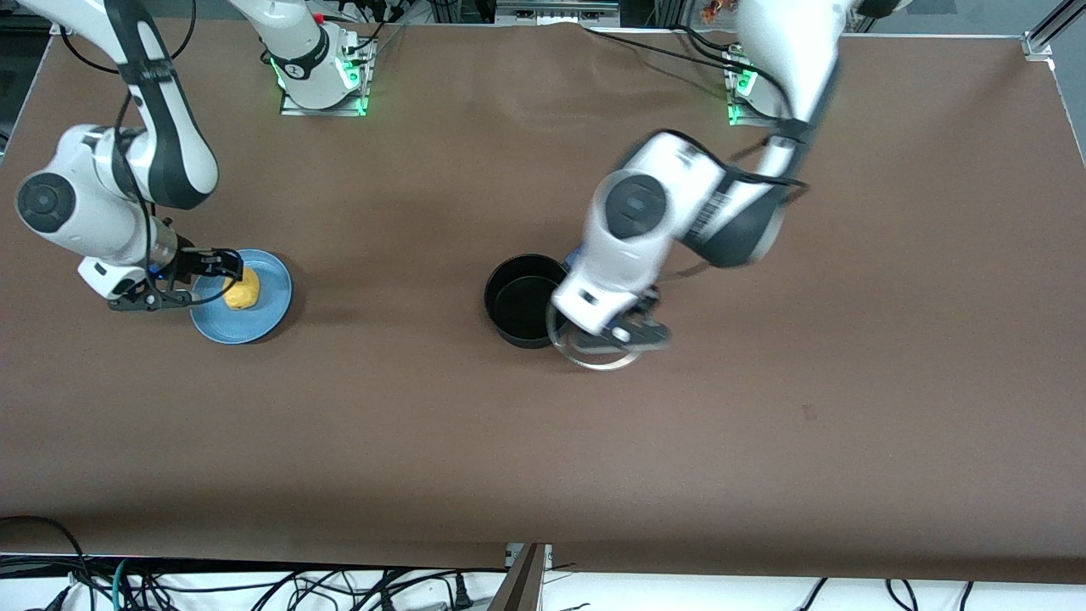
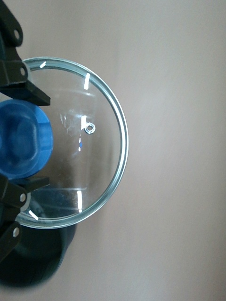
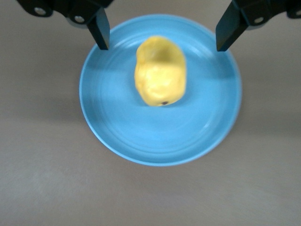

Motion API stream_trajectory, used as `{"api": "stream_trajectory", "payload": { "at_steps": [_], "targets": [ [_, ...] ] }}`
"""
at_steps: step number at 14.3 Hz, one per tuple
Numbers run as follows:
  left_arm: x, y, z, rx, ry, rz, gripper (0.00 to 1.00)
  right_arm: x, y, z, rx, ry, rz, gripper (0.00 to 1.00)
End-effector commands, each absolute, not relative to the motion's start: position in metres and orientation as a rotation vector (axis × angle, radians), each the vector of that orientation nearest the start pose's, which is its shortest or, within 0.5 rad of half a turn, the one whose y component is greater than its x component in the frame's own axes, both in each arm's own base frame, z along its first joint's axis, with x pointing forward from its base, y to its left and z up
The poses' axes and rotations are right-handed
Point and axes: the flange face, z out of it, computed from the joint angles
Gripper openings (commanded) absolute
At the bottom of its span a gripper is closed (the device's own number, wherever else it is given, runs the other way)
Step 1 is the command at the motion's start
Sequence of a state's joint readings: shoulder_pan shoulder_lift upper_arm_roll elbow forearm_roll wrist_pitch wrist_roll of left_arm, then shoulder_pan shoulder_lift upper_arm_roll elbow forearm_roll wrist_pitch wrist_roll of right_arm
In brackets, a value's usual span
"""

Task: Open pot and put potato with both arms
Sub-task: 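Lift the lid with the left gripper while the right gripper grasps the potato, then lower the glass lid onto the table with the left gripper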

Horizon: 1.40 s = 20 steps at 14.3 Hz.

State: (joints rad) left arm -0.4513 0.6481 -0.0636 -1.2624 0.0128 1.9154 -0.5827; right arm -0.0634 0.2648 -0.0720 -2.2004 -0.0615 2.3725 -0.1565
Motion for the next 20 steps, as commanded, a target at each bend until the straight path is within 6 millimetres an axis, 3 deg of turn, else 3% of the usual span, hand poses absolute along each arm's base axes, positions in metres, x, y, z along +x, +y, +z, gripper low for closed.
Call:
{"api": "stream_trajectory", "payload": {
  "at_steps": [1, 3, 5, 7, 8, 11, 13, 15, 16, 17, 18, 20],
  "targets": [
    [0.662, -0.239, 0.384, -3.224, 0.018, 0.049, 0.39, 0.541, -0.081, 0.226, -3.197, -0.114, 0.143, 1.0],
    [0.678, -0.156, 0.358, -3.249, 0.08, 0.026, 0.39, 0.545, -0.08, 0.201, -3.203, -0.126, 0.083, 1.0],
    [0.675, -0.093, 0.321, -3.251, 0.112, -0.007, 0.39, 0.546, -0.08, 0.191, -3.204, -0.118, 0.065, 0.95],
    [0.663, -0.049, 0.288, -3.245, 0.125, -0.003, 0.39, 0.545, -0.08, 0.192, -3.203, -0.117, 0.077, 0.53],
    [0.658, -0.032, 0.277, -3.242, 0.14, 0.005, 0.39, 0.544, -0.08, 0.19, -3.201, -0.116, 0.099, 0.43],
    [0.642, -0.002, 0.244, -3.236, 0.145, 0.005, 0.39, 0.546, -0.078, 0.197, -3.199, -0.121, 0.111, 0.41],
    [0.636, 0.022, 0.224, -3.222, 0.195, -0.023, 0.4, 0.555, -0.075, 0.222, -3.202, -0.15, 0.04, 0.41],
    [0.634, 0.033, 0.21, -3.22, 0.195, -0.018, 0.41, 0.57, -0.05, 0.252, -3.185, -0.161, 0.05, 0.41],
    [0.634, 0.034, 0.206, -3.221, 0.192, -0.011, 0.47, 0.581, -0.038, 0.272, -3.181, -0.117, 0.093, 0.41],
    [0.634, 0.034, 0.204, -3.221, 0.189, -0.008, 0.61, 0.592, -0.024, 0.291, -3.177, -0.062, 0.153, 0.41],
    [0.636, 0.035, 0.207, -3.222, 0.183, -0.013, 0.94, 0.598, -0.003, 0.309, -3.165, -0.009, 0.221, 0.41],
    [0.64, 0.032, 0.23, -3.226, 0.16, -0.017, 1.0, 0.608, 0.037, 0.336, -3.147, 0.152, 0.295, 0.41]
  ]
}}
